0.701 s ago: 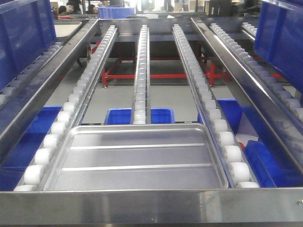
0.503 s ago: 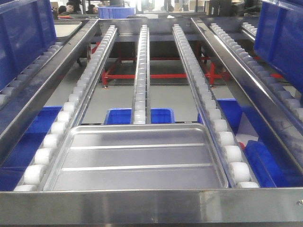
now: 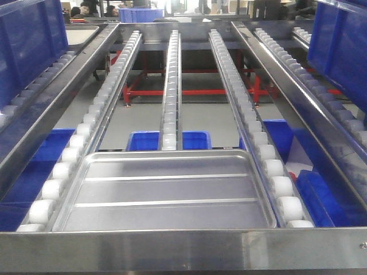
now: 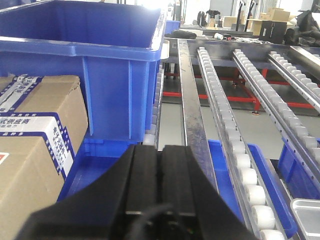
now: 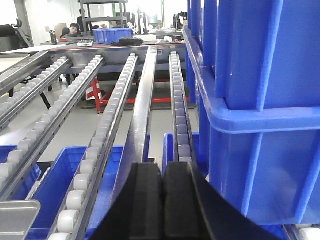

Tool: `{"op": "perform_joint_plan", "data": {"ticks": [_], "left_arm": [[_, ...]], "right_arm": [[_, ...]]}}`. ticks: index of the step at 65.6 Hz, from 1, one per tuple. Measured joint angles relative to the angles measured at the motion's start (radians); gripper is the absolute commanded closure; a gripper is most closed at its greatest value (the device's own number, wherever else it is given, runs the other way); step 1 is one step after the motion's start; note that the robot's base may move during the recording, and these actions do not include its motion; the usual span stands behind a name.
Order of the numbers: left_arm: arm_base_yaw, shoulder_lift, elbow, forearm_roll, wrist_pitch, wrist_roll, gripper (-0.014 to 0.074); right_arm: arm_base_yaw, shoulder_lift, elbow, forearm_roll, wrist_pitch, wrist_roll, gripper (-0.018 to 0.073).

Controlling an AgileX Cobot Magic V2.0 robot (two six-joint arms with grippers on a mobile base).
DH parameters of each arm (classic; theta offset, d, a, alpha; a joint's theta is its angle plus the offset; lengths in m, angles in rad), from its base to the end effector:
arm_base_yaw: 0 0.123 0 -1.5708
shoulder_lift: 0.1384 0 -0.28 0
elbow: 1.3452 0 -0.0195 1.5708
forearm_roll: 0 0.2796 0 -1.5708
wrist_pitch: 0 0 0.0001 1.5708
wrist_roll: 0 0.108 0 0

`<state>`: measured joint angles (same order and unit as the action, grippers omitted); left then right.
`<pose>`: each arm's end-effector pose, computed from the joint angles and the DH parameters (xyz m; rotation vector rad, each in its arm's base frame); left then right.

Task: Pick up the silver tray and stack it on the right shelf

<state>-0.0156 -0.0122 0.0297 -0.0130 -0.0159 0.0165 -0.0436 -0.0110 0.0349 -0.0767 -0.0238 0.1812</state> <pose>0.1074 -0.0017 0.2063 0.0140 1.4851 -0.0096 0.1076 -0.0045 0.2050 0.1083 1.4800 0.0507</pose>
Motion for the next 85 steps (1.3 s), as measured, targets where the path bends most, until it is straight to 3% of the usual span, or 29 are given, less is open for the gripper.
{"op": "perform_joint_plan", "data": {"ticks": [10, 25, 52, 63, 75, 85], "left_arm": [[0.0, 0.0, 0.0, 0.002, 0.016, 0.0, 0.0697], [0.0, 0.047, -0.108, -0.138, 0.336, 0.0, 0.0697], [0.0, 0.702, -0.505, -0.17, 0.916, 0.071, 0.0697], [0.0, 0.905, -0.531, -0.24, 0.944, 0.073, 0.0697], [0.0, 1.065, -0.56, -0.314, 0.882, 0.073, 0.0697], [0.0, 1.121, -0.596, -0.329, 0.838, 0.073, 0.0697]], "right_arm": [[0.0, 0.0, 0.0, 0.0, 0.0, 0.0, 0.0505], [0.019, 0.054, -0.08, 0.0, 0.186, 0.0, 0.0505], [0.099, 0.68, -0.419, 0.011, 0.635, 0.0, 0.0505], [0.101, 0.851, -0.477, 0.068, 0.683, 0.0, 0.0505], [0.104, 0.972, -0.501, 0.145, 0.693, 0.002, 0.0503], [0.106, 1.062, -0.542, 0.182, 0.713, 0.002, 0.0501]]}}
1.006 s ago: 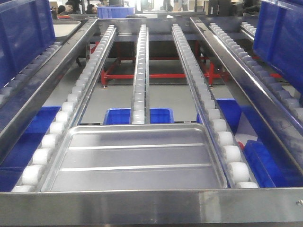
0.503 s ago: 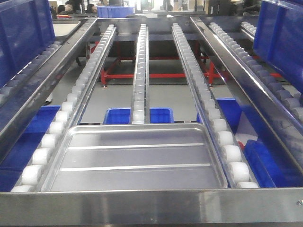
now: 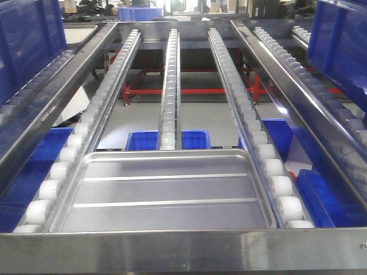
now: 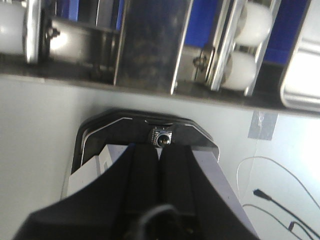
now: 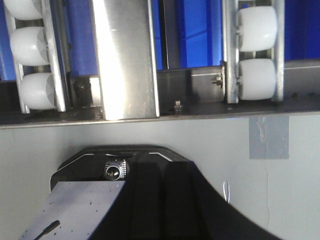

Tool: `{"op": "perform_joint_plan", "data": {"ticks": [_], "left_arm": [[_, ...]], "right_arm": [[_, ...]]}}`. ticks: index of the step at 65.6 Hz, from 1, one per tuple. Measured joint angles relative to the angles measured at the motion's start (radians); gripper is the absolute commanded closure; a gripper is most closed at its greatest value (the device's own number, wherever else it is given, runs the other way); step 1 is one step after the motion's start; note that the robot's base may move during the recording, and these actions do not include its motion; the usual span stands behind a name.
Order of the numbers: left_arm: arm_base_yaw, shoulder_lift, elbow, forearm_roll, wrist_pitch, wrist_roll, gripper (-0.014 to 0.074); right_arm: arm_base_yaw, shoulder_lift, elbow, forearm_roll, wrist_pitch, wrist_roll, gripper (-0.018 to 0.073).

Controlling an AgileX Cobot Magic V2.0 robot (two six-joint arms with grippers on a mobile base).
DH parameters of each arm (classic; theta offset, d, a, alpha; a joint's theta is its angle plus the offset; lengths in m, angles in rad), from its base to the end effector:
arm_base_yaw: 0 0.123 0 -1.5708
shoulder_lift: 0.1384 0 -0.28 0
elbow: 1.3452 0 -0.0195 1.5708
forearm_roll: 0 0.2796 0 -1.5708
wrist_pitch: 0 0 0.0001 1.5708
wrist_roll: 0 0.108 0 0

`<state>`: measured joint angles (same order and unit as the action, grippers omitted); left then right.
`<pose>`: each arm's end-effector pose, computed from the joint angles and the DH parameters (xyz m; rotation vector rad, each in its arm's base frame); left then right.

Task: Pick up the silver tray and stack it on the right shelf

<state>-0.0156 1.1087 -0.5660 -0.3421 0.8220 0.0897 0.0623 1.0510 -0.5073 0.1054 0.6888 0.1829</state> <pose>0.2033 -0.0297 0.1837 -0.1293 2.8128 -0.3876 0.1992 0.0197 0.1791 0.2550 2.7119 0.1863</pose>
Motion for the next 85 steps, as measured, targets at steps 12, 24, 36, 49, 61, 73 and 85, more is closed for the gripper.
{"op": "perform_joint_plan", "data": {"ticks": [12, 24, 36, 49, 61, 73, 85], "left_arm": [[0.0, 0.015, -0.007, 0.0, -0.033, 0.0, 0.0697], [0.0, 0.015, -0.008, 0.0, -0.073, 0.036, 0.0696], [-0.073, 0.015, -0.008, 0.0, -0.076, 0.07, 0.0614], [-0.221, 0.019, -0.008, -0.073, -0.167, 0.077, 0.0274], [-0.273, 0.054, -0.019, -0.195, -0.284, 0.077, 0.0279], [-0.273, 0.13, -0.049, -0.217, -0.344, 0.077, 0.0279], [-0.273, 0.2, -0.054, -0.258, -0.402, 0.077, 0.0279]], "right_arm": [[0.0, 0.046, -0.042, 0.002, 0.0, 0.0, 0.0501], [0.0, 0.048, -0.082, 0.005, 0.002, 0.0, 0.0264], [0.0, 0.05, -0.099, 0.009, -0.032, 0.0, -0.007], [0.003, 0.071, -0.099, 0.036, -0.068, 0.0, -0.0003], [0.103, 0.118, -0.143, 0.058, -0.046, 0.0, 0.001], [0.213, 0.217, -0.232, 0.065, -0.044, 0.0, 0.001], [0.241, 0.31, -0.284, 0.108, -0.071, 0.0, 0.001]]}}
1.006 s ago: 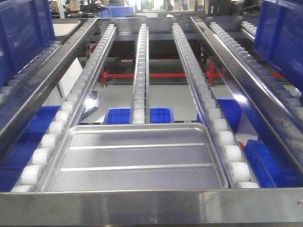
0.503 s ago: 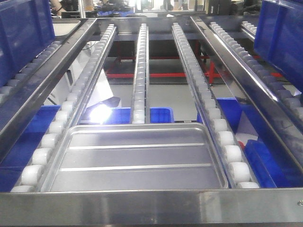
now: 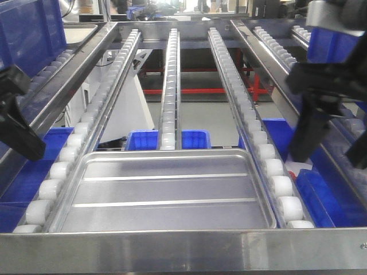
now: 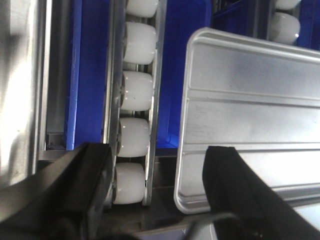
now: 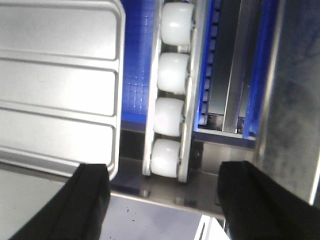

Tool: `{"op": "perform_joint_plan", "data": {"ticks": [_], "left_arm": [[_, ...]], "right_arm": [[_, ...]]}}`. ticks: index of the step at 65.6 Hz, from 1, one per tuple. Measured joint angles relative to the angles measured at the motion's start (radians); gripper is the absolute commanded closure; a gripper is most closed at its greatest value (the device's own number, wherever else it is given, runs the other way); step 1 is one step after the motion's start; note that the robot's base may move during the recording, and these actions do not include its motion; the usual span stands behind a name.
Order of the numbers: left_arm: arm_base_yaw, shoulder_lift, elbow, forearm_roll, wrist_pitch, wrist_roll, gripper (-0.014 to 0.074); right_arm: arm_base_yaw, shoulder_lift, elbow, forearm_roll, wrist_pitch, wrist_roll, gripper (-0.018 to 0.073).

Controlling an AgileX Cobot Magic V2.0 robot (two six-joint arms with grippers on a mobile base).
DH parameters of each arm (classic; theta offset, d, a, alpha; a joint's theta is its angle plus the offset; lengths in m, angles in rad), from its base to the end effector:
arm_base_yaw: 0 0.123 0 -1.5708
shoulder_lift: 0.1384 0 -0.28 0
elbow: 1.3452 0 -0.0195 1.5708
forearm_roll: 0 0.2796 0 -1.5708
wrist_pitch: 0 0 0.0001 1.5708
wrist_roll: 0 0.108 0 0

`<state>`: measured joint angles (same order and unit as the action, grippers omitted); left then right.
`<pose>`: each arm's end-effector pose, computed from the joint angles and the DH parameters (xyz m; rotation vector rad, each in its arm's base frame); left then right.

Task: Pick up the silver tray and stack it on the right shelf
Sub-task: 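Lower both grippers onto opposite short edges of the silver tray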

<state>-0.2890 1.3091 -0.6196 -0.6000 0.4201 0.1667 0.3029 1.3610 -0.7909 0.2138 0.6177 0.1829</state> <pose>0.2494 -0.1002 0.1727 -0.0368 2.5834 -0.5579 0.2692 0.0981 0.1947 0.0337 2.7019 0.3726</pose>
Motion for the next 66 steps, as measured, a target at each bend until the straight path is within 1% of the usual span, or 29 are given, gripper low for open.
{"op": "perform_joint_plan", "data": {"ticks": [6, 12, 21, 28, 33, 37, 40, 43, 46, 47, 49, 50, 52, 53, 54, 55, 58, 61, 66], "left_arm": [[0.0, 0.022, -0.002, -0.018, 0.002, 0.0, 0.0279], [0.0, 0.036, -0.002, -0.018, 0.015, 0.0, 0.0279], [0.0, 0.049, -0.032, 0.009, 0.06, 0.0, 0.0279], [-0.024, 0.061, -0.083, 0.039, 0.098, 0.0, 0.0279], [-0.062, 0.079, -0.128, 0.045, 0.108, -0.005, 0.0279], [-0.094, 0.1, -0.168, 0.054, 0.111, -0.03, 0.0279], [-0.129, 0.123, -0.204, 0.091, 0.114, -0.084, 0.0279], [-0.161, 0.146, -0.232, 0.149, 0.116, -0.16, 0.0279], [-0.192, 0.168, -0.253, 0.22, 0.121, -0.261, 0.0279], [-0.205, 0.178, -0.262, 0.261, 0.126, -0.311, 0.0279], [-0.222, 0.195, -0.275, 0.318, 0.136, -0.38, 0.0279], [-0.23, 0.201, -0.281, 0.365, 0.144, -0.415, 0.0279], [-0.245, 0.213, -0.291, 0.427, 0.162, -0.483, 0.0279], [-0.256, 0.219, -0.296, 0.458, 0.172, -0.532, 0.0279], [-0.263, 0.224, -0.302, 0.489, 0.189, -0.563, 0.0279], [-0.273, 0.232, -0.309, 0.533, 0.2, -0.606, 0.0279], [-0.295, 0.245, -0.324, 0.623, 0.24, -0.687, 0.0279], [-0.306, 0.256, -0.332, 0.684, 0.255, -0.731, 0.0279], [-0.317, 0.262, -0.335, 0.723, 0.259, -0.771, 0.0279]], "right_arm": [[0.0, 0.028, -0.006, 0.01, -0.005, 0.0, 0.001], [0.0, 0.048, -0.006, 0.02, 0.005, 0.0, 0.001], [0.002, 0.074, -0.033, 0.025, 0.05, 0.0, 0.0008], [0.009, 0.092, -0.075, 0.03, 0.064, 0.014, 0.0008], [0.033, 0.11, -0.116, 0.03, 0.064, 0.031, 0.0008], [0.062, 0.128, -0.144, 0.03, 0.064, 0.048, 0.0008], [0.091, 0.144, -0.168, 0.03, 0.062, 0.071, 0.0008], [0.117, 0.163, -0.183, 0.03, 0.052, 0.097, 0.0008], [0.139, 0.177, -0.195, 0.021, 0.042, 0.125, 0.0008], [0.149, 0.185, -0.197, 0.016, 0.038, 0.141, 0.0008], [0.162, 0.194, -0.205, -0.002, 0.036, 0.165, 0.0008], [0.17, 0.199, -0.207, -0.011, 0.036, 0.177, 0.0008], [0.179, 0.21, -0.212, -0.032, 0.036, 0.211, 0.0008], [0.183, 0.215, -0.215, -0.044, 0.036, 0.225, 0.0008], [0.185, 0.219, -0.217, -0.056, 0.036, 0.238, 0.0008], [0.187, 0.225, -0.222, -0.076, 0.038, 0.259, 0.0008], [0.191, 0.236, -0.224, -0.126, 0.044, 0.309, 0.0008], [0.191, 0.242, -0.224, -0.176, 0.052, 0.347, 0.0008], [0.191, 0.246, -0.224, -0.231, 0.056, 0.388, 0.0008]]}}
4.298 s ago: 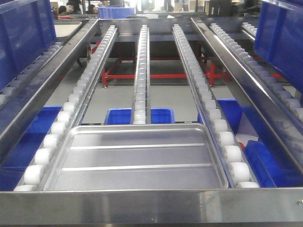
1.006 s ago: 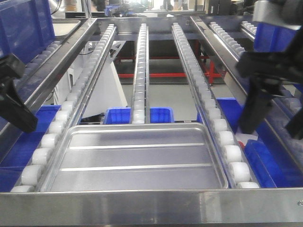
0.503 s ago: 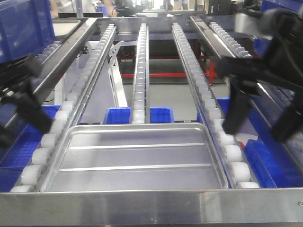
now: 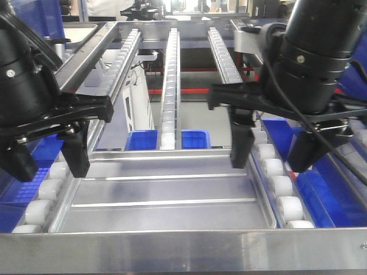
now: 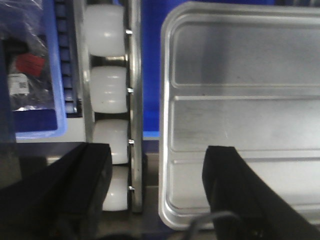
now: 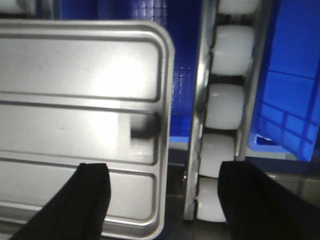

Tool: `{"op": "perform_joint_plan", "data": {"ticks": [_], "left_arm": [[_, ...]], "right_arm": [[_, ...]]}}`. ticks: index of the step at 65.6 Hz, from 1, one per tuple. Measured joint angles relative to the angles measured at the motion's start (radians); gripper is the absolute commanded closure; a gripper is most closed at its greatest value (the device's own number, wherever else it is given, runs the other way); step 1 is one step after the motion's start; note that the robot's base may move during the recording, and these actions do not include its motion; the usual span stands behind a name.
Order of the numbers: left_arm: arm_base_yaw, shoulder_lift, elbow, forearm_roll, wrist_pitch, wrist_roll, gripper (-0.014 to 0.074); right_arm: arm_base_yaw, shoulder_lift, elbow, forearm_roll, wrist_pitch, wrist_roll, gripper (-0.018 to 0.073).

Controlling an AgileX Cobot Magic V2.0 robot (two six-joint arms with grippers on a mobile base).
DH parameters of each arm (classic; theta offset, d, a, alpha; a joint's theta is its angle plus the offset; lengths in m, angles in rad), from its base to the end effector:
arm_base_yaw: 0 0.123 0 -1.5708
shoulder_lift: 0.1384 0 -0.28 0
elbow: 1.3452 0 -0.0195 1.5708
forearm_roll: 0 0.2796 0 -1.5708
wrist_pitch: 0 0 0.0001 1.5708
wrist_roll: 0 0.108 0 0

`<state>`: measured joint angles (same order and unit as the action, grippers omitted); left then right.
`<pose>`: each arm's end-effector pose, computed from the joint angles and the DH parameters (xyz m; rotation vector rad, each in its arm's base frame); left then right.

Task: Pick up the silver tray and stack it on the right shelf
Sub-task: 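Lower both grippers onto opposite short edges of the silver tray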

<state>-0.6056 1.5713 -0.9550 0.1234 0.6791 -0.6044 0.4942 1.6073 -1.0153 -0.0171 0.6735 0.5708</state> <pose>0.2748 -0.1801 0.1754 0.1156 2.7823 -0.1811 0.3035 0.1622 0.1808 0.0910 2.7832 0.2651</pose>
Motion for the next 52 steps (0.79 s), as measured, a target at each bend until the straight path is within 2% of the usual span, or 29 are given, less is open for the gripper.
{"op": "perform_joint_plan", "data": {"ticks": [10, 52], "left_arm": [[-0.001, 0.018, -0.003, 0.024, 0.0, -0.022, 0.0279], [-0.001, 0.122, -0.007, 0.036, -0.044, -0.024, 0.0279]], "right_arm": [[0.0, 0.017, -0.002, -0.023, -0.008, 0.02, 0.0008], [0.0, 0.071, -0.002, -0.026, -0.087, 0.027, 0.0008]]}}
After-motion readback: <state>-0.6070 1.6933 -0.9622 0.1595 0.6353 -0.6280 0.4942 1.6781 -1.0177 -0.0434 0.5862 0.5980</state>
